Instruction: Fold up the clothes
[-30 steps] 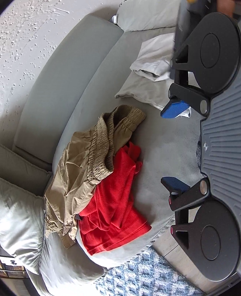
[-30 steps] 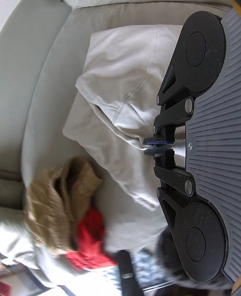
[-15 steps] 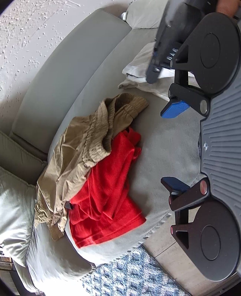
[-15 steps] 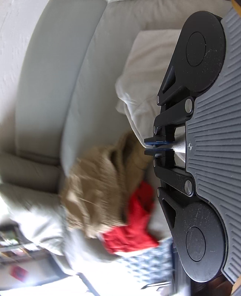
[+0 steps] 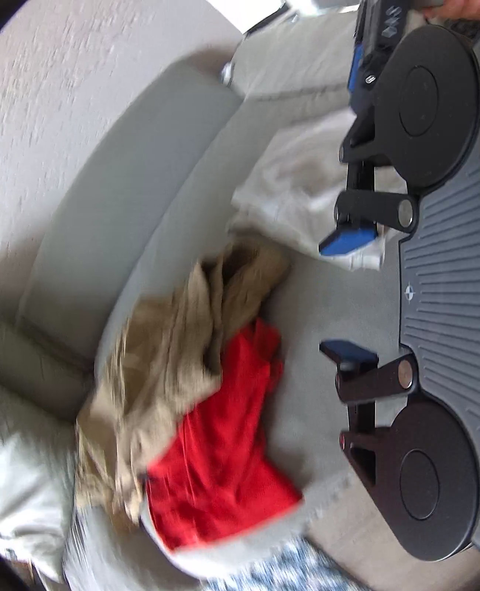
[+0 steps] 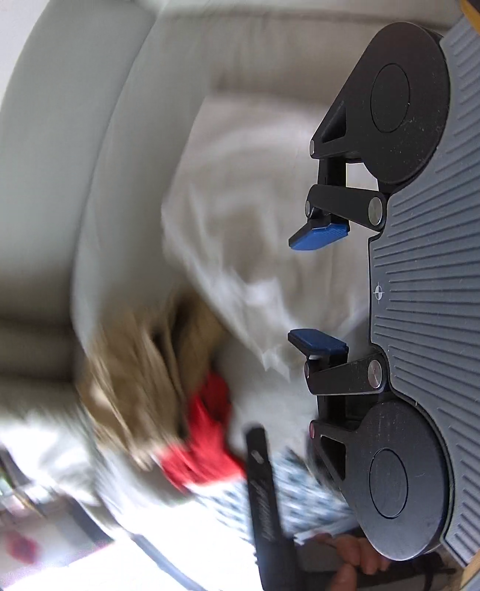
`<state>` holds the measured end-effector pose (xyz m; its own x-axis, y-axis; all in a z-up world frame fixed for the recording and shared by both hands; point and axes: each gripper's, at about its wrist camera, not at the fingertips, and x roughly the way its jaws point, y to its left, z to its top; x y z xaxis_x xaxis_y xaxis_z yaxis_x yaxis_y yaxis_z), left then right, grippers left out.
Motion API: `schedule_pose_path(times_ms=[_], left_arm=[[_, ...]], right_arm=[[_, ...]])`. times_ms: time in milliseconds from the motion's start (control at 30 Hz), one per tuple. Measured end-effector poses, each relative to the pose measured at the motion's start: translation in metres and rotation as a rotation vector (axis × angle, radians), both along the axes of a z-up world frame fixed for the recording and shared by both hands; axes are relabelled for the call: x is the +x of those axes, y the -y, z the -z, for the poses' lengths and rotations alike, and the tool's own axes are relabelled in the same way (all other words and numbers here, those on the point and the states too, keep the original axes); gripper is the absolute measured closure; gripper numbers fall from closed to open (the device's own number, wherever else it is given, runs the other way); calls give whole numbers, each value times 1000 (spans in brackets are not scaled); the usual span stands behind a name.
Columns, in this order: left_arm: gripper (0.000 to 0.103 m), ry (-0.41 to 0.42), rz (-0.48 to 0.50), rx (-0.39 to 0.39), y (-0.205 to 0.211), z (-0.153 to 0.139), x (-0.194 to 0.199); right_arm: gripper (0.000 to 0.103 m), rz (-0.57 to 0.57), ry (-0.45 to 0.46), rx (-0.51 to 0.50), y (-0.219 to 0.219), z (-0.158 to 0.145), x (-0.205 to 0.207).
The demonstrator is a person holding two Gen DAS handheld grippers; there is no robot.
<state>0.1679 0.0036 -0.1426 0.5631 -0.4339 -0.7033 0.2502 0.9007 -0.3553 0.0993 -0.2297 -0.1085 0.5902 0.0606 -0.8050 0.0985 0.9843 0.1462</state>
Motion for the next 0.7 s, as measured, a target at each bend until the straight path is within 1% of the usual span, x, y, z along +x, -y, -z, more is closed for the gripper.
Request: schedule_pose_path(times_ms=[33, 100, 133, 167, 233, 267, 300, 333, 367, 400, 433, 500, 567, 600, 633, 667, 700], left_arm=[[70, 11, 50, -19, 10, -2, -1], [71, 53, 154, -34, 36, -4, -3], [71, 66, 198, -32, 50, -4, -2], [71, 71, 239, -28, 64, -1, -1], [68, 54, 283, 2, 90, 9, 5], [65, 27, 283, 51, 102, 19, 8], [59, -39, 258, 140, 113, 33, 13], [65, -103, 220, 212, 117, 46, 16], [64, -93, 195, 215, 115, 50, 12], [66, -85, 198, 226, 113, 47, 8], [68, -90, 201, 234, 110, 44, 5], [68, -99, 206, 251, 104, 38, -2], [68, -121, 209, 266, 100, 31, -7], [68, -134, 220, 275, 99, 25, -10], [66, -130, 242, 278, 99, 18, -10], [66, -102, 256, 266, 101, 9, -9], [62, -73, 270, 254, 103, 0, -8]], right_arm=[[54, 54, -2, -2, 14, 0, -6], [67, 128, -8, 15, 37, 4, -16], [81, 151, -15, 32, 46, 7, -20], [85, 161, -16, 46, 51, 10, -23], [85, 133, -6, 38, 52, 19, -24], [85, 109, -4, 16, 49, 24, -23], [85, 84, -5, -17, 44, 30, -23], [83, 53, -38, -58, 39, 40, -22], [81, 19, -89, -100, 34, 52, -20], [81, -15, -122, -136, 30, 62, -23], [81, -47, -107, -170, 26, 63, -32], [81, -114, -115, -215, 23, 59, -47], [80, -123, -156, -179, 34, 51, -56], [77, -113, -187, -141, 42, 46, -58], [75, -102, -205, -87, 51, 41, -60], [75, -90, -196, -31, 59, 36, -63], [75, -76, -166, 12, 68, 29, -66]])
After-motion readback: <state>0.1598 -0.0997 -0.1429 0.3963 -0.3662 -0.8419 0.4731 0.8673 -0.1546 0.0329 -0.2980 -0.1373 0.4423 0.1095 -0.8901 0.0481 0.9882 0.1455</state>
